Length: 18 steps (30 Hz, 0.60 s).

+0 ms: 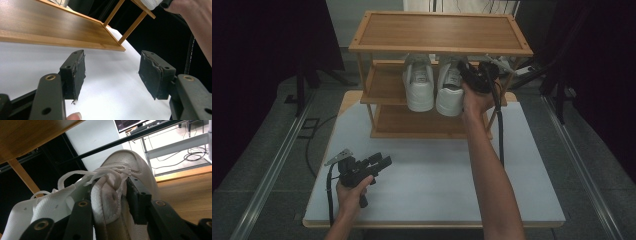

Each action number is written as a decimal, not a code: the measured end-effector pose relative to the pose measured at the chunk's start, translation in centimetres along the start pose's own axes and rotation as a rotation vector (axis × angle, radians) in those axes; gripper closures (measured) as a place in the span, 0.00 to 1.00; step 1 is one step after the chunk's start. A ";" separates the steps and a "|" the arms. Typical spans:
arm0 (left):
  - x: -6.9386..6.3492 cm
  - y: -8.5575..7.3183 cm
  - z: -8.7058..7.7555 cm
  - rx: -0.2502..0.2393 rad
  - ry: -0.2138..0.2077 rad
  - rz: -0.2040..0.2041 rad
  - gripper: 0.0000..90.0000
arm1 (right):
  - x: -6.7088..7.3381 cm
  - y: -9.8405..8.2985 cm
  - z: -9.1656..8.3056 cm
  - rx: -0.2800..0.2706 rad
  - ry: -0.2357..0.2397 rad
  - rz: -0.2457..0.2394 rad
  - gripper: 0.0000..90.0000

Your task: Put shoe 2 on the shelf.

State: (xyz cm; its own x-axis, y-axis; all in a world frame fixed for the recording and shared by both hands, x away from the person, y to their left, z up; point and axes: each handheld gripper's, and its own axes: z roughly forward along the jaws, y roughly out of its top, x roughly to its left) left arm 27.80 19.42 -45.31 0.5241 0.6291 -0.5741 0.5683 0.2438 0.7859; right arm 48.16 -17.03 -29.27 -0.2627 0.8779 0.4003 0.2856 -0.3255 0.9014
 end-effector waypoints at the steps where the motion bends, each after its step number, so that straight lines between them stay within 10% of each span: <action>1: 0.1 0.0 0.0 -0.002 0.003 -0.003 0.42 | -0.1 0.0 0.0 -0.002 0.003 0.003 0.70; 11: 0.2 0.0 0.0 0.002 0.008 -0.003 0.42 | -0.7 0.1 -0.4 -0.022 0.064 0.115 0.61; 18: 0.1 -0.1 0.1 0.006 0.006 0.001 0.42 | -0.8 -0.1 -1.2 -0.011 0.086 0.093 0.60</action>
State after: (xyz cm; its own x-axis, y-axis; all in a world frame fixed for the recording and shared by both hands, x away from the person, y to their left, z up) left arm 27.92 19.41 -45.47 0.5208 0.6340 -0.5717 0.5713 0.2388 0.7852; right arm 47.20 -18.14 -29.44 -0.3140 0.8104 0.4946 0.3025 -0.4084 0.8612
